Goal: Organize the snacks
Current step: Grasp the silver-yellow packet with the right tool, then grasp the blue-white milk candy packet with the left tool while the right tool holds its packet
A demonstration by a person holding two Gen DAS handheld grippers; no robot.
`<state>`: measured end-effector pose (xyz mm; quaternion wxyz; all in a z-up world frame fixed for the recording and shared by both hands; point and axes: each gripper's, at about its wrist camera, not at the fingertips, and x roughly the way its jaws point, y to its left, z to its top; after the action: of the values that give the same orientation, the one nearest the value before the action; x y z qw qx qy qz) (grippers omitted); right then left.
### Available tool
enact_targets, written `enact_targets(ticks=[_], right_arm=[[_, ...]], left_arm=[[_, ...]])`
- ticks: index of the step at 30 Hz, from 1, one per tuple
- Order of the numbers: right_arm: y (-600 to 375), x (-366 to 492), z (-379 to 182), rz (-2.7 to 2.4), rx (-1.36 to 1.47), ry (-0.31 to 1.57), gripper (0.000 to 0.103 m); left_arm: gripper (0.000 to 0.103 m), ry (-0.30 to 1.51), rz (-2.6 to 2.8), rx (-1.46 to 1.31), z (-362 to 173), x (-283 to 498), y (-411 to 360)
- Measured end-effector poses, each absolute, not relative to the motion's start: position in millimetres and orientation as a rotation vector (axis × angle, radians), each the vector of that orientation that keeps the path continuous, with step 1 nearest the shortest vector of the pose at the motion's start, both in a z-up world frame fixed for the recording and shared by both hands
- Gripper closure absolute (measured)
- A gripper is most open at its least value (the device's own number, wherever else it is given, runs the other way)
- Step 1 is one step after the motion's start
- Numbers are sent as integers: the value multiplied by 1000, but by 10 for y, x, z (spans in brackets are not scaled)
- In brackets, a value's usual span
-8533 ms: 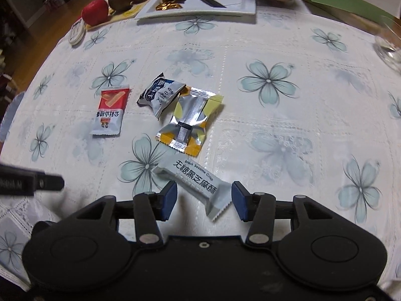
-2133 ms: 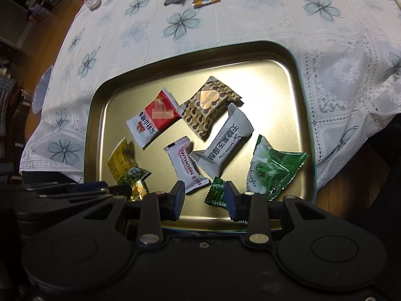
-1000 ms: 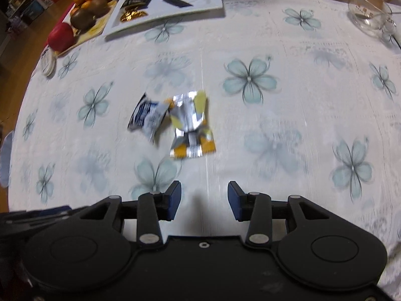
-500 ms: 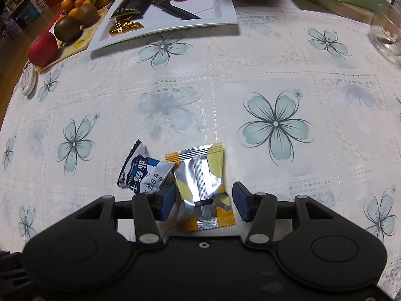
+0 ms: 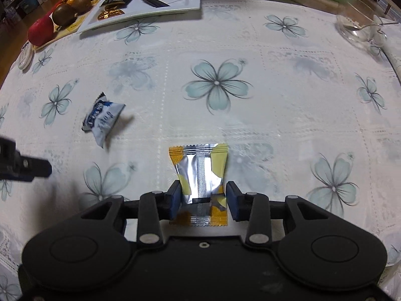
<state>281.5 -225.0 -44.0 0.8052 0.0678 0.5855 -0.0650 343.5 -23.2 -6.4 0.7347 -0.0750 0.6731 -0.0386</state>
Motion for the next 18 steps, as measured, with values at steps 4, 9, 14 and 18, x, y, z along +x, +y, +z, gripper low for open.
enact_targets(ticks=[4,9,14,18], right_arm=[[-2433,2531,-418,-161,138,1209,63],[-2505,2406,-412,-139,164,1171,63],[-2523,2443,-428,-119,181,1163,63],[-2558,2419,-413,-117,206,1162,63]], left_arm=[[61,1467,-66,-213,-31,3588,-439],[60,1443,-30,-215,-20,3691,-743],[56,1423,-11,-172,-56,3744,-994],[56,1443,13,-84,-196,3777,-1173]])
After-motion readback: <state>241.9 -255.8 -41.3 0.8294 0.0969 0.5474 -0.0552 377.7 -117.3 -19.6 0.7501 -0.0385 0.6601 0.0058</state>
